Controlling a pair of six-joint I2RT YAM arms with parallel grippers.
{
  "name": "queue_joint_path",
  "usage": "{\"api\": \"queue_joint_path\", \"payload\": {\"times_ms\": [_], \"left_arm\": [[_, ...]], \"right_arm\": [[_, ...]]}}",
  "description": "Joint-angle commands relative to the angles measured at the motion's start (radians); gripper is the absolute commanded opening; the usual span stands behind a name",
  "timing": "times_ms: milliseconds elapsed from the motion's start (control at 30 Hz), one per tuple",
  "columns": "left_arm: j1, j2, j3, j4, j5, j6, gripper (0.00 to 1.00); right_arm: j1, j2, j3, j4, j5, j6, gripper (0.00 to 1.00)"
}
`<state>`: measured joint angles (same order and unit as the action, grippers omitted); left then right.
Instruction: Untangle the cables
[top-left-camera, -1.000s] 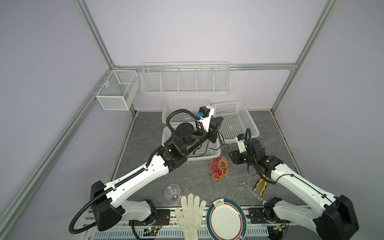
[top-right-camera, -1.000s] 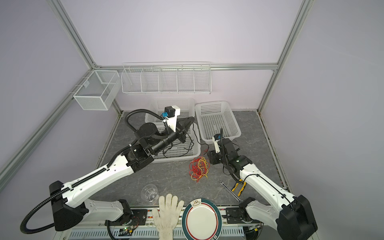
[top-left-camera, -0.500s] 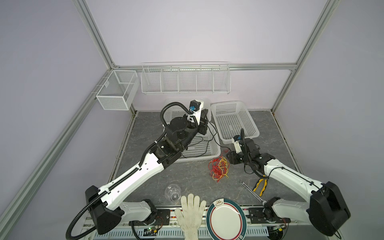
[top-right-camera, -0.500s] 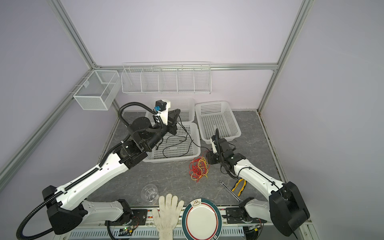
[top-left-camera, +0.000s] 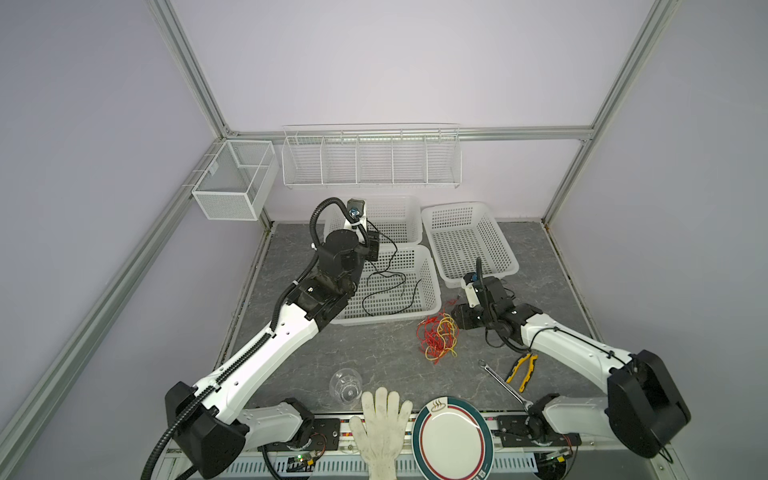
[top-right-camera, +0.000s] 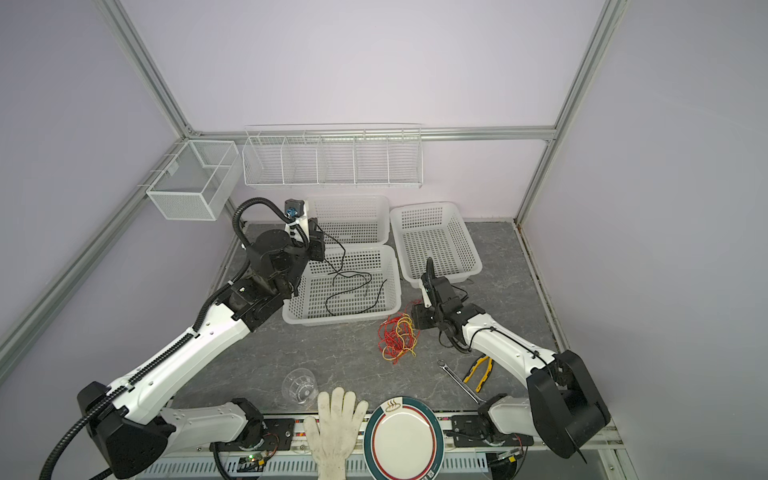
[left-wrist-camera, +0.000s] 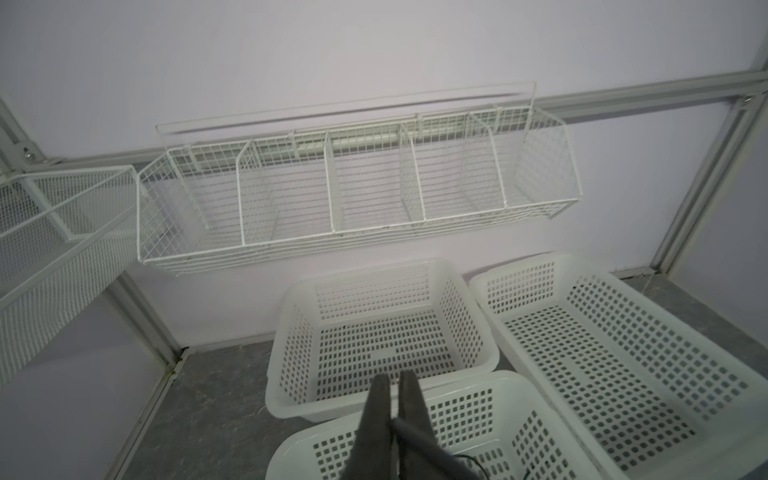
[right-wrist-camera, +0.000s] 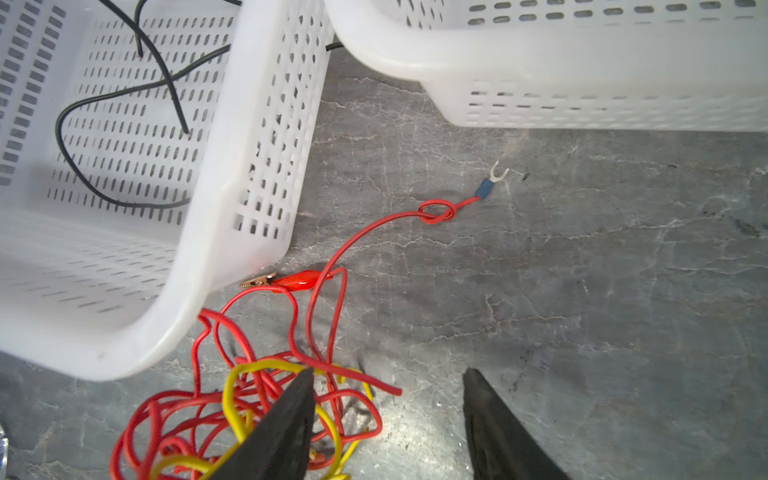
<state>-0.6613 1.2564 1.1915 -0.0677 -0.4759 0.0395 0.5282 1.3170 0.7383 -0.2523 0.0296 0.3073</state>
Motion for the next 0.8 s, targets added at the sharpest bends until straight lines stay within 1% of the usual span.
{"api": "queue_joint_path", "payload": {"times_ms": [0, 167, 300, 400, 533, 633, 667, 767], "left_arm": [[0.035, 0.047, -0.039, -0.056, -0.003, -0.064, 0.0], [0.061, 0.149, -0.065, -0.075, 0.028, -0.1, 0.0], [0.065, 0.263, -0.057, -0.114, 0.055, -0.127, 0.0], [0.065, 0.363, 0.006, -0.223, 0.035, -0.188, 0.0], [0.065, 0.484, 0.083, -0.331, 0.011, -0.226, 0.0], [0.065, 0.55, 0.133, -0.399, 0.02, -0.249, 0.0], [0.065, 0.561, 0.137, -0.402, 0.024, -0.251, 0.03], [0.065, 0.579, 0.133, -0.399, 0.041, -0.264, 0.23]], "right_arm": [[0.006, 0.012, 0.026, 0.008, 0.001, 0.01, 0.59], [0.007, 0.016, 0.033, 0.005, -0.009, 0.009, 0.6], [0.006, 0.009, 0.036, 0.002, -0.009, 0.006, 0.6], [0.006, 0.005, 0.042, -0.006, -0.002, 0.003, 0.6], [0.006, 0.001, 0.05, -0.013, 0.003, 0.001, 0.6], [0.008, -0.002, 0.058, -0.023, 0.0, 0.002, 0.6], [0.009, -0.005, 0.062, -0.033, 0.0, 0.001, 0.6], [0.009, -0.026, 0.078, -0.071, -0.003, 0.0, 0.6]]}}
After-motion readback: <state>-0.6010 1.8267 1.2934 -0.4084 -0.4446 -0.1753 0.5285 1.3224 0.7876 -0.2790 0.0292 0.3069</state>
